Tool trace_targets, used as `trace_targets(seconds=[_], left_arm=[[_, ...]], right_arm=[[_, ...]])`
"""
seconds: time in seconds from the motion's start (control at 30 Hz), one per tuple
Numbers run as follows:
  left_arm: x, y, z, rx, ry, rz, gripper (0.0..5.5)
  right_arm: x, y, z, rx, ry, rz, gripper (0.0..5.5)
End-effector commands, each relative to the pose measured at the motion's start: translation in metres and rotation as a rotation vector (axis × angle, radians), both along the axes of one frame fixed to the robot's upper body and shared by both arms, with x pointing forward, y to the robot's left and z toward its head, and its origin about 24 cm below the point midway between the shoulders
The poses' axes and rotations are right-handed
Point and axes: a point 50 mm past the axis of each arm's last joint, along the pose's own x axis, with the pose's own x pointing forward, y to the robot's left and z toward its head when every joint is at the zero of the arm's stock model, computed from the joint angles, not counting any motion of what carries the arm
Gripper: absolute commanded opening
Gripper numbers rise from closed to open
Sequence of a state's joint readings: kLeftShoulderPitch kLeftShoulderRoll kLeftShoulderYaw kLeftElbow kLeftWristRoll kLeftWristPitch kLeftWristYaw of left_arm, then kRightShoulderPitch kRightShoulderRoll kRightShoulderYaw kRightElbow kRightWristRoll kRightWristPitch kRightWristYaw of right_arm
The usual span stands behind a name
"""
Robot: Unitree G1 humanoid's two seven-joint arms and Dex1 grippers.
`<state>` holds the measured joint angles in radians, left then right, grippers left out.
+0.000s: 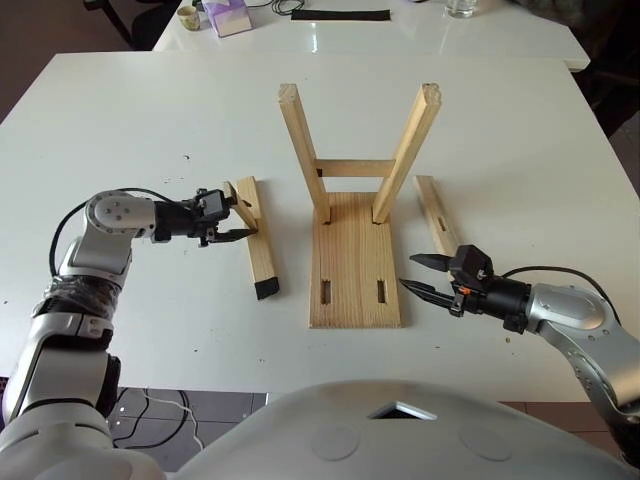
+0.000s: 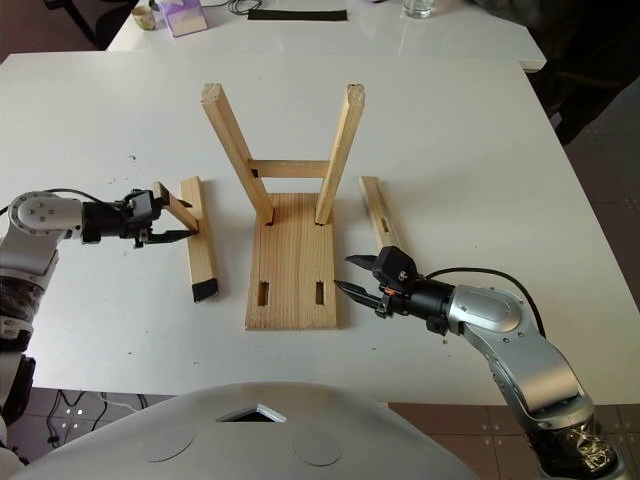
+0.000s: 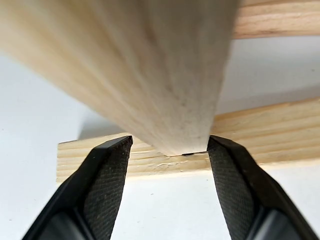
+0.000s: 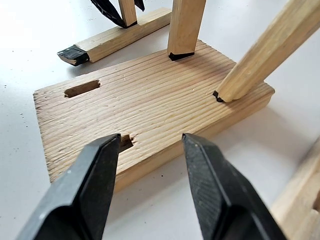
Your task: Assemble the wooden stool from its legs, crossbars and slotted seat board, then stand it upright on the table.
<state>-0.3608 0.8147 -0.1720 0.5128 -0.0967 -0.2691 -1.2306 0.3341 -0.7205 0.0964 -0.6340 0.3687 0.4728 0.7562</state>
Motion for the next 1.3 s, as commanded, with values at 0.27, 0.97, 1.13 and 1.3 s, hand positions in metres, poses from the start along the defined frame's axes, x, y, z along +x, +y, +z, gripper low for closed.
trace_targets(seconds=[0.27,0.97,1.13,1.3], left_arm=[[-0.054,0.035,0.022,-0.054,0.215,0.298,2.73],[-0.076,-0.062,0.009,-0.300,0.401,1.090,3.50],[-0.068,-0.068,0.008,-0.267,0.385,1.083,3.50],[-0.069,-0.060,-0.008,-0.177,0.398,1.127,3.50]], right_arm=[[-0.019,-0.010,0.001,-0.024,-0.008,-0.081,2.25],[-0.024,0.003,-0.002,-0.027,-0.019,-0.105,2.25],[-0.021,0.007,-0.003,-0.021,-0.026,-0.094,2.25],[-0.021,0.008,-0.005,-0.020,-0.025,-0.099,2.25]])
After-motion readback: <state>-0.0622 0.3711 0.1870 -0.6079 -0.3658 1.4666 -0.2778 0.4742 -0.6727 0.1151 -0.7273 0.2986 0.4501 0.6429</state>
